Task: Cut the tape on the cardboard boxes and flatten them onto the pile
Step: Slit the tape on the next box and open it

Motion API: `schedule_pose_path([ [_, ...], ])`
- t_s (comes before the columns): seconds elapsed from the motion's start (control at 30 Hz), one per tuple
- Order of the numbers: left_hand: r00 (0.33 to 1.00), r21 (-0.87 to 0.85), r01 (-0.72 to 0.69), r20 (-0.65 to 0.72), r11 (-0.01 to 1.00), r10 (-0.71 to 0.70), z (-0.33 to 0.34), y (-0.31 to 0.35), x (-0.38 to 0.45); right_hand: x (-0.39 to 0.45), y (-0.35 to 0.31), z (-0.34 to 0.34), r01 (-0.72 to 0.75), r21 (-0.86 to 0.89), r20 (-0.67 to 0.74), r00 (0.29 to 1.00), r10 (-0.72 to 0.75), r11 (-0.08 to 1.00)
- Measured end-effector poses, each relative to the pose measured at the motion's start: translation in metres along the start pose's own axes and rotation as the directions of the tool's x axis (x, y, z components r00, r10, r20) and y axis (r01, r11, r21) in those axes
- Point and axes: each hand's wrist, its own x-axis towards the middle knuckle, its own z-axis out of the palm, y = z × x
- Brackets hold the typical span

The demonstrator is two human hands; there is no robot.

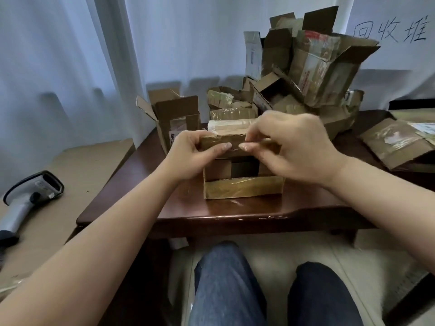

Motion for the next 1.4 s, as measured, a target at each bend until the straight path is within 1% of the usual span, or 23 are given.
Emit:
schedule_pose_path([
  [0.07,0.999,-0.036,0.010,0.031,0.999,-0.009,0.002,0.003,0.002,-0.017,-0.003,0.011,0.063,0.048,0.147,0.987,-0.070,0.997],
  [0.1,0.999,-0.056,0.014,0.047,0.998,-0.012,0.003,0.004,0.003,-0.024,-0.004,0.018,0.061,0.058,0.237,0.969,-0.073,0.996],
  [0.13,0.998,-0.084,0.019,0.063,0.996,-0.014,0.005,0.006,0.002,-0.032,-0.003,0.027,0.026,0.072,0.309,0.950,-0.047,0.997],
  [0.23,0.995,-0.154,0.039,0.101,0.987,-0.024,0.009,0.005,0.000,-0.041,-0.002,0.046,-0.221,0.203,0.453,0.885,0.109,0.954],
  [0.27,0.994,-0.159,0.051,0.108,0.986,-0.034,0.011,0.004,-0.001,-0.040,-0.003,0.050,-0.281,0.234,0.482,0.865,0.140,0.931],
  [0.33,0.992,-0.154,0.097,0.093,0.983,-0.083,0.013,0.000,-0.002,-0.043,-0.008,0.054,-0.333,0.228,0.484,0.854,0.190,0.915],
  [0.4,0.991,-0.121,0.130,0.058,0.984,-0.124,0.015,-0.003,-0.001,-0.056,-0.016,0.052,-0.326,0.206,0.485,0.853,0.193,0.923],
  [0.5,0.991,-0.049,0.131,0.013,0.990,-0.131,0.019,-0.009,0.000,-0.086,-0.031,0.051,-0.302,0.252,0.494,0.857,0.146,0.920],
  [0.57,0.992,-0.022,0.117,-0.052,0.993,-0.118,0.023,-0.012,-0.003,-0.092,-0.031,0.055,-0.309,0.265,0.480,0.864,0.153,0.913],
  [0.6,0.992,-0.010,0.102,-0.069,0.995,-0.102,0.025,-0.013,-0.005,-0.092,-0.030,0.055,-0.345,0.293,0.456,0.870,0.187,0.892],
  [0.63,0.994,0.008,0.079,-0.076,0.997,-0.078,0.027,-0.014,-0.008,-0.091,-0.029,0.055,-0.387,0.330,0.389,0.887,0.249,0.861],
  [0.67,0.995,0.025,0.058,-0.077,0.998,-0.056,0.028,-0.014,-0.010,-0.089,-0.026,0.053,-0.422,0.358,0.269,0.901,0.341,0.833],
  [0.7,0.996,0.037,0.044,-0.076,0.998,-0.041,0.029,-0.015,-0.012,-0.088,-0.023,0.049,-0.460,0.354,0.122,0.886,0.447,0.814],
  [0.73,0.997,0.053,0.032,-0.078,0.998,-0.028,0.031,-0.017,-0.014,-0.086,-0.018,0.045,-0.500,0.332,-0.023,0.843,0.537,0.800],
  [0.77,0.996,0.080,0.022,-0.090,0.997,-0.015,0.033,-0.018,-0.015,-0.084,-0.015,0.040,-0.557,0.299,-0.130,0.780,0.611,0.775],
  [0.8,0.993,0.104,0.024,-0.116,0.994,-0.012,0.036,-0.018,-0.016,-0.082,-0.012,0.036,-0.620,0.278,-0.188,0.714,0.674,0.734],
  [0.87,0.982,0.113,0.040,-0.190,0.993,-0.018,0.044,-0.017,-0.016,-0.076,-0.010,0.033,-0.732,0.282,-0.176,0.596,0.784,0.620],
  [0.93,0.967,0.101,0.054,-0.252,0.993,-0.027,0.050,-0.015,-0.014,-0.072,-0.010,0.037,-0.790,0.285,-0.156,0.521,0.839,0.544],
  [1.07,0.953,0.147,0.083,-0.301,0.986,-0.036,0.053,-0.013,-0.010,-0.065,-0.015,0.052,-0.803,0.284,-0.220,0.477,0.851,0.524],
  [1.13,0.961,0.144,0.089,-0.274,0.986,-0.047,0.051,-0.014,-0.010,-0.060,-0.017,0.055,-0.814,0.268,-0.222,0.469,0.855,0.516],
  [1.23,0.981,0.123,0.091,-0.182,0.988,-0.068,0.045,-0.013,-0.010,-0.062,-0.015,0.052,-0.807,0.257,-0.201,0.493,0.846,0.532],
  [1.33,0.996,0.057,0.088,0.024,0.995,-0.089,0.033,-0.014,-0.010,-0.074,-0.008,0.041,-0.740,0.322,-0.179,0.565,0.806,0.590],
  [1.4,0.983,0.096,0.088,0.150,0.991,-0.102,0.021,-0.015,-0.012,-0.085,0.005,0.035,-0.686,0.413,-0.169,0.589,0.790,0.599],
])
